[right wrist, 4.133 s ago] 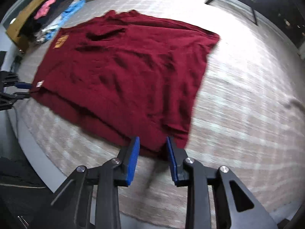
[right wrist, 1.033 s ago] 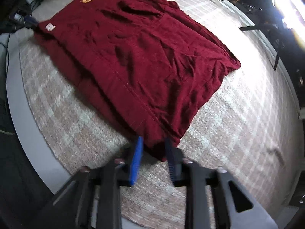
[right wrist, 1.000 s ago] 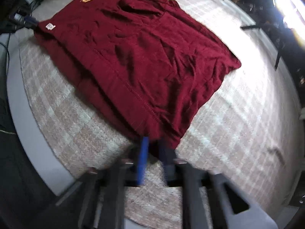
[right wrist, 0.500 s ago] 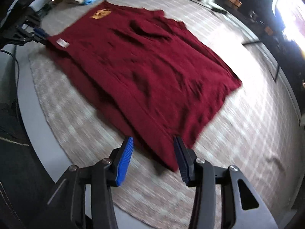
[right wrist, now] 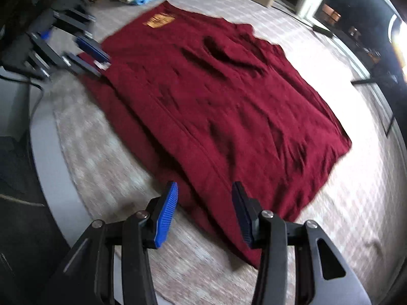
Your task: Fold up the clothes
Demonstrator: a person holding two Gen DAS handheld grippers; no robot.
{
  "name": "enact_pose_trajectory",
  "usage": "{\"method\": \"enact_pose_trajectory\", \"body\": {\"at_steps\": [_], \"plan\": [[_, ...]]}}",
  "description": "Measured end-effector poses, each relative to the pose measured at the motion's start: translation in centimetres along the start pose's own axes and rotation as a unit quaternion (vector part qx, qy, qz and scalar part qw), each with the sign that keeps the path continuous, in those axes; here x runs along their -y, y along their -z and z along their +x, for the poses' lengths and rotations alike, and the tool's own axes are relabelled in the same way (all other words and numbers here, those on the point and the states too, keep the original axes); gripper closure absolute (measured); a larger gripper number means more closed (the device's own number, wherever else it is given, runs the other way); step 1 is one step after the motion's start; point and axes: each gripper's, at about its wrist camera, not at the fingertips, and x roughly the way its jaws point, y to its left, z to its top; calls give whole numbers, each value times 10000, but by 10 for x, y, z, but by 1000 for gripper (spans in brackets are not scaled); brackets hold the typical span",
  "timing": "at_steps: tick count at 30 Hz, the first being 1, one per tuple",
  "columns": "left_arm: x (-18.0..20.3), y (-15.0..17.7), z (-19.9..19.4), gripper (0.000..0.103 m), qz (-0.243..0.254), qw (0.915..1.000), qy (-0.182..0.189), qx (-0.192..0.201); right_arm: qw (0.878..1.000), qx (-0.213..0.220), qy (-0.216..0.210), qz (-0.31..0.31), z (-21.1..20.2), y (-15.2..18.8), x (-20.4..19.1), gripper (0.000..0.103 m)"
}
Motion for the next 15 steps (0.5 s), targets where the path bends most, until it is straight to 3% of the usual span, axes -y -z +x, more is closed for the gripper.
{"method": "enact_pose_trajectory", "body": {"at_steps": [4, 9, 11, 15], "plan": [[3, -6, 11, 84, 171, 9997, 1, -156, 9996, -67, 15, -261, 21, -21, 1, 59], [4, -2, 12, 80, 276, 9992, 138, -271, 9993, -167, -329, -53, 40, -33, 14, 61], [5, 0, 14, 74, 330, 9989, 101, -324, 9988, -156, -466, 69, 40, -36, 20, 67], [-3, 0, 19, 73, 106, 9992, 136, -370, 9986, -127, -499, 132, 39, -44, 27, 89]]}}
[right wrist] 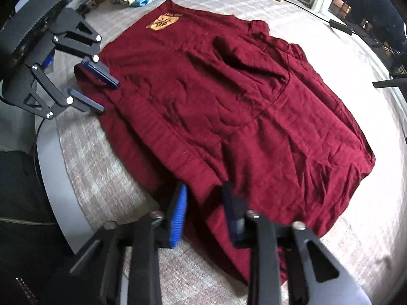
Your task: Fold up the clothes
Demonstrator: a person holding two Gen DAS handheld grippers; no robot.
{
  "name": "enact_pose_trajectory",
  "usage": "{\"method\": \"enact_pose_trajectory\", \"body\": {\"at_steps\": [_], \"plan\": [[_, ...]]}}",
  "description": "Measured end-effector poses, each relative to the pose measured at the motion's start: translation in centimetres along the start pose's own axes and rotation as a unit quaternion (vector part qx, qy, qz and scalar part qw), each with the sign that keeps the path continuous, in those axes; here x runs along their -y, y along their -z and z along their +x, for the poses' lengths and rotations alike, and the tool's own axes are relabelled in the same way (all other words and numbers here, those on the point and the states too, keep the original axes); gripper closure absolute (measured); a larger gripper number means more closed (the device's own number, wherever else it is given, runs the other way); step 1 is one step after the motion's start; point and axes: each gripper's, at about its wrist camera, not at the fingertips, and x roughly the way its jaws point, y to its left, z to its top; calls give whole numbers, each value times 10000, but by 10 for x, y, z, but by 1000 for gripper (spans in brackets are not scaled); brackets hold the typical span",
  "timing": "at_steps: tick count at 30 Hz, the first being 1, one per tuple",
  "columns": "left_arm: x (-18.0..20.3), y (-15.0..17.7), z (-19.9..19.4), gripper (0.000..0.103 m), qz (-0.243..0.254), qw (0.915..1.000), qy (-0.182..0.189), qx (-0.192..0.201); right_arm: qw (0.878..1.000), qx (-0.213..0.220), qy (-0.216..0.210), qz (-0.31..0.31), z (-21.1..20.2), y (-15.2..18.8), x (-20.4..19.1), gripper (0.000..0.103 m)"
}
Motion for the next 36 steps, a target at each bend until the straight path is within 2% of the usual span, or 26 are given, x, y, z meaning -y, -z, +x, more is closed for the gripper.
{"method": "enact_pose_trajectory", "body": {"at_steps": [3, 5, 6, 10, 12, 13, 15, 16, 19, 20, 21, 23, 29, 33, 36], "plan": [[-6, -1, 0, 79, -137, 9999, 92, 17, 10000, 8, 7, 17, 2, -5, 6, 95], [-10, -1, -1, 87, -244, 9996, 164, 21, 10000, 23, 10, -21, 0, -7, 6, 96], [-12, -1, -2, 87, -303, 9993, 203, 24, 10000, 35, 14, -42, 0, -7, 5, 96], [-13, -1, -3, 84, -353, 9992, 142, 84, 9995, 194, -171, 201, -12, -8, 8, 97], [-9, -1, -2, 75, -285, 9995, 35, 105, 9987, 283, -271, 336, -16, -12, 16, 97], [-7, -1, -2, 65, -259, 9996, -13, 116, 9984, 308, -286, 371, -15, -16, 22, 98], [-4, 0, -3, 63, -228, 9996, -88, 163, 9981, 348, -279, 418, -17, -19, 25, 98], [-5, 0, -3, 64, -250, 9995, -77, 179, 9982, 333, -266, 418, -20, -16, 19, 98], [-16, 2, -4, 85, -537, 9984, 78, 175, 9985, 249, -261, 421, -27, -10, 4, 98], [-19, 3, -6, 90, -605, 9978, 169, 195, 9985, 217, -258, 420, -43, 5, -10, 98], [-19, 3, -8, 92, -607, 9977, 190, 218, 9986, 193, -253, 419, -49, 18, -19, 98], [-20, 5, -12, 98, -611, 9975, 231, 264, 9990, 149, -197, 382, -41, 24, -17, 98], [-8, 12, -20, 101, -455, 9982, 302, 239, 9999, 27, -67, 112, -35, 28, -31, 98], [-14, 15, -6, 100, -494, 9978, 450, 56, 9996, -251, -71, 42, -20, 35, -36, 98], [-15, 19, -5, 93, -548, 9974, 469, 53, 9996, -291, -22, -59, -18, 38, -41, 95]]}}
